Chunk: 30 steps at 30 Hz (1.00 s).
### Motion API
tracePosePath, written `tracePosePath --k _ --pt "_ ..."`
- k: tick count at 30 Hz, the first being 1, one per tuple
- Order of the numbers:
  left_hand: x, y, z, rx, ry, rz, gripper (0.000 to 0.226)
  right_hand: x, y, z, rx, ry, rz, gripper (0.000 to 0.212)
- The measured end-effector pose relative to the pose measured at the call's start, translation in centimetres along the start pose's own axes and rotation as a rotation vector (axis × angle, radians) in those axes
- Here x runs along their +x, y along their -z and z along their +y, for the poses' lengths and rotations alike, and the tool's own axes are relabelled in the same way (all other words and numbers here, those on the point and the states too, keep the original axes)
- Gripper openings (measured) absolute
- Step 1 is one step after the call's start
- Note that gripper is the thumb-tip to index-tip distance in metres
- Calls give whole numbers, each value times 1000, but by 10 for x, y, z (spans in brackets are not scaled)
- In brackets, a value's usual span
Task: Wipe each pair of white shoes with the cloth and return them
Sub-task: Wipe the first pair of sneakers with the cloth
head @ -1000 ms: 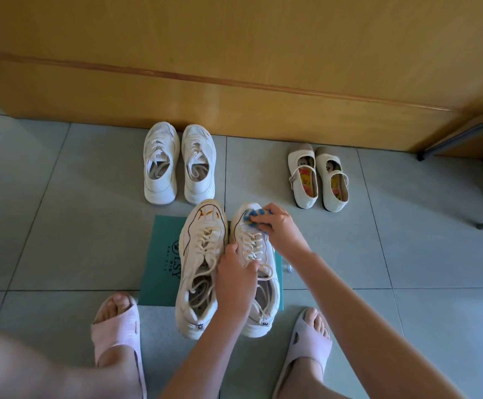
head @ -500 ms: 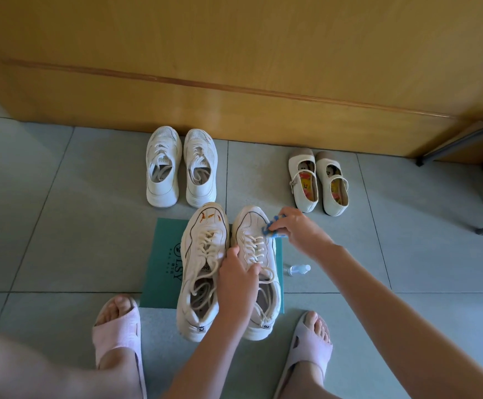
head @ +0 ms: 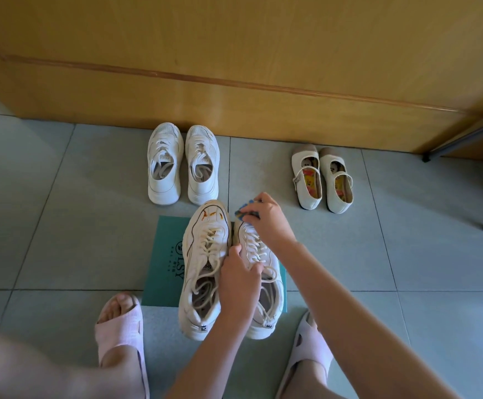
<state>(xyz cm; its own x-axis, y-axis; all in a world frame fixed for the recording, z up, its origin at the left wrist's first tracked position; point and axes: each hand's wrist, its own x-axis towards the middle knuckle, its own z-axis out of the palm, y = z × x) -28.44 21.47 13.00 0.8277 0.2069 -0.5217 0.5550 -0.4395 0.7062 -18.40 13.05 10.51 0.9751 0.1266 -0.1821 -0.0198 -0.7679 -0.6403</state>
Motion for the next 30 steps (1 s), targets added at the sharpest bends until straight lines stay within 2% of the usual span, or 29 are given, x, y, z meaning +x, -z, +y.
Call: tracePosePath --k 5,10,15,17,20,22,26,30 --pt "-1 0 0 9 1 -1 54 -2 11 8 -177 153 -198 22" --pt "-2 0 0 43 -32 23 56 1 30 15 -231 193 -368 18" --pt "-2 -2 -2 66 -35 32 56 17 45 8 -153 189 -175 21" --pt "-2 -2 -2 65 -30 31 56 21 30 -5 -171 247 -230 20" --pt "-2 -1 -2 55 -32 34 54 23 3 -12 -425 319 -392 23" --pt "-2 -1 -1 60 -37 31 52 27 -2 -7 -525 322 -420 25" --pt "-1 -1 -1 47 -29 26 53 34 2 2 -491 310 -319 25" --pt "-1 -2 -1 36 -23 17 53 39 7 6 -395 194 -251 28"
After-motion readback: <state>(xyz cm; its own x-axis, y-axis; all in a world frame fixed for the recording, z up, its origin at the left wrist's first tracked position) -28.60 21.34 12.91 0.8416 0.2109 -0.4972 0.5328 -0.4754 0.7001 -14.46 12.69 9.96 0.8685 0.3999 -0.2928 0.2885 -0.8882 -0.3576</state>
